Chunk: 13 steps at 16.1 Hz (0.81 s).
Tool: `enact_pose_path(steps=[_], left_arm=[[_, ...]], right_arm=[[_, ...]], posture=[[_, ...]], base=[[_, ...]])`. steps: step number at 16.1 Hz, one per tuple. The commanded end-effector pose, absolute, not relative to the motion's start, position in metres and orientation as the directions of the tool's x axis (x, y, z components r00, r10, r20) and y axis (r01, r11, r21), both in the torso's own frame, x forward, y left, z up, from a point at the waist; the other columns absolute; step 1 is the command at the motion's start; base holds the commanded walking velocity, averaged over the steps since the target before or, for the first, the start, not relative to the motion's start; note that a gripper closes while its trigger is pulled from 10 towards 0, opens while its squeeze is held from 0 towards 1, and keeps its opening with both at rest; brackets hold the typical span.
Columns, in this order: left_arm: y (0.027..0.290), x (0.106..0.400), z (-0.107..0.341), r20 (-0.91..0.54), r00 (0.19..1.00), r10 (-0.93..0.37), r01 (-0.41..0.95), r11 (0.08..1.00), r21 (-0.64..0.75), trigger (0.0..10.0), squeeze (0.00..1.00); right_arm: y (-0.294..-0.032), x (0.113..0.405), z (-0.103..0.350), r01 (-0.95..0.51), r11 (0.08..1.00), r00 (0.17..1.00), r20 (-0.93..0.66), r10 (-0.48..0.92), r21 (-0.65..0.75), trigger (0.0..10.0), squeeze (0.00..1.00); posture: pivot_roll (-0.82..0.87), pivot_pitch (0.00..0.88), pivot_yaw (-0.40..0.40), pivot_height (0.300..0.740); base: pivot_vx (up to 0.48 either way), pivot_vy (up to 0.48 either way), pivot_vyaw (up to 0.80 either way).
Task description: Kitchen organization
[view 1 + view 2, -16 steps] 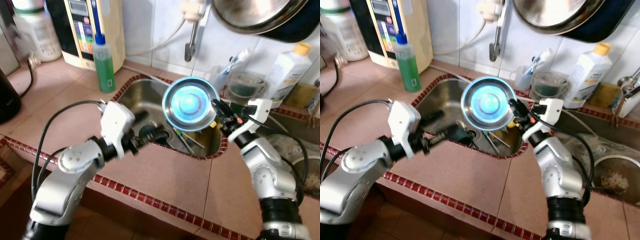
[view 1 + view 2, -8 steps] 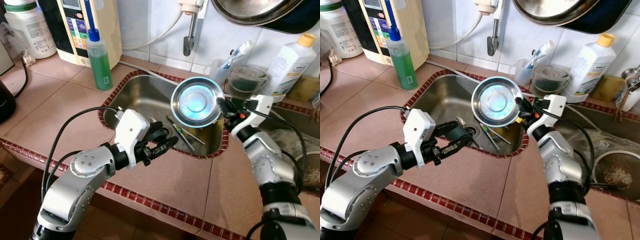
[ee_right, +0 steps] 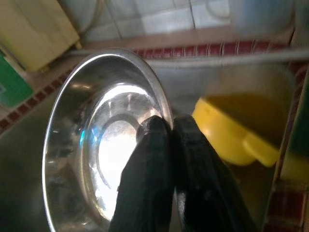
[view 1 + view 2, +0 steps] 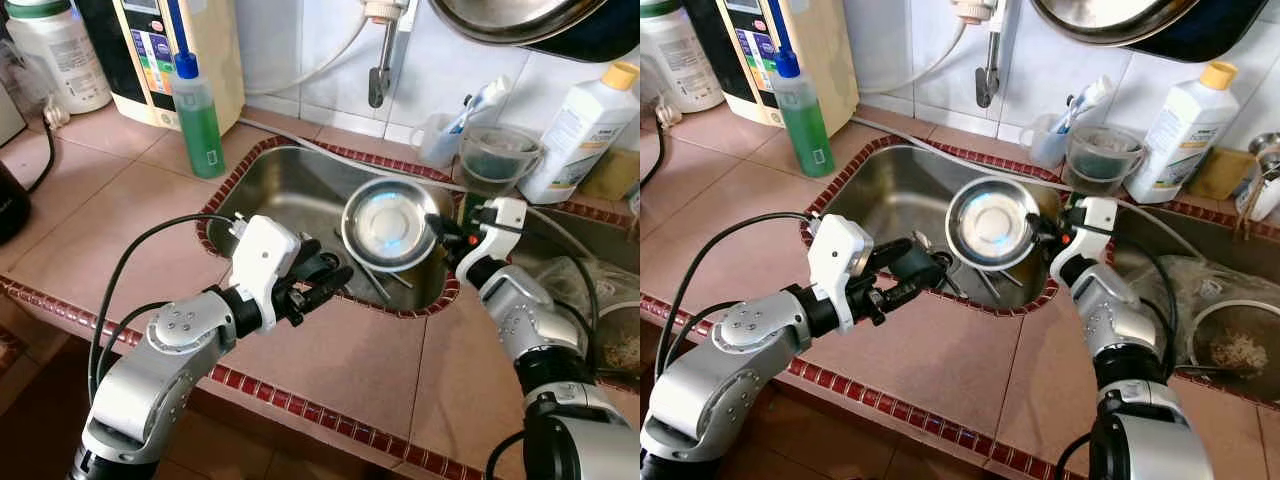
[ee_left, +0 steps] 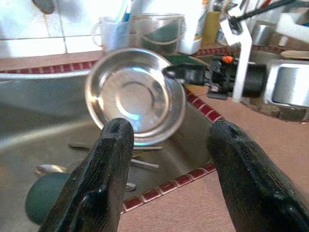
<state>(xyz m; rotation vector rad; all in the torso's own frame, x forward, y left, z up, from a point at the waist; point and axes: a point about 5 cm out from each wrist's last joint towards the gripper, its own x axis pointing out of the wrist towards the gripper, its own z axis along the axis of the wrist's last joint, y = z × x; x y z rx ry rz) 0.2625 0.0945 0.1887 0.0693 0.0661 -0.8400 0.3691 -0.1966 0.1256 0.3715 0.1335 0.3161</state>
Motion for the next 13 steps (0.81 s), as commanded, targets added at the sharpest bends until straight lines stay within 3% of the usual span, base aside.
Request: enact_pose_path(steps=[1,7,8,9,13], left_arm=[[0.094,0.262,0.193,-0.084,0.672,-0.736,0.74,0.67,0.05,10.0,0.0],[0.091,0.257,0.19,-0.094,0.664,-0.742,0.747,0.663,0.042,10.0,0.0],[0.09,0.257,0.19,-0.096,0.662,-0.744,0.749,0.661,0.042,10.0,0.0],[0.09,0.257,0.19,-0.097,0.662,-0.743,0.749,0.662,0.042,10.0,0.0],[0.09,0.259,0.19,-0.097,0.669,-0.737,0.742,0.668,0.05,10.0,0.0]], right_arm=[[-0.198,0.37,0.124,-0.268,0.885,0.942,-0.091,0.325,0.381,10.0,0.0],[-0.188,0.368,0.112,-0.305,0.86,0.914,-0.129,0.385,0.409,10.0,0.0],[-0.187,0.368,0.111,-0.315,0.856,0.909,-0.13,0.396,0.41,10.0,0.9],[-0.187,0.368,0.111,-0.318,0.849,0.907,-0.124,0.402,0.423,10.0,1.0],[-0.188,0.369,0.114,-0.335,0.854,0.909,-0.104,0.404,0.398,10.0,1.0]], posture=[[0.04,0.137,-0.039,0.74],[0.04,0.129,-0.046,0.74],[0.04,0.128,-0.046,0.74],[0.04,0.128,-0.046,0.74],[0.04,0.122,-0.048,0.74]], base=[[0.0,0.0,0.0],[0.0,0.0,0.0],[0.0,0.0,0.0],[0.0,0.0,0.0],[0.0,0.0,0.0]])
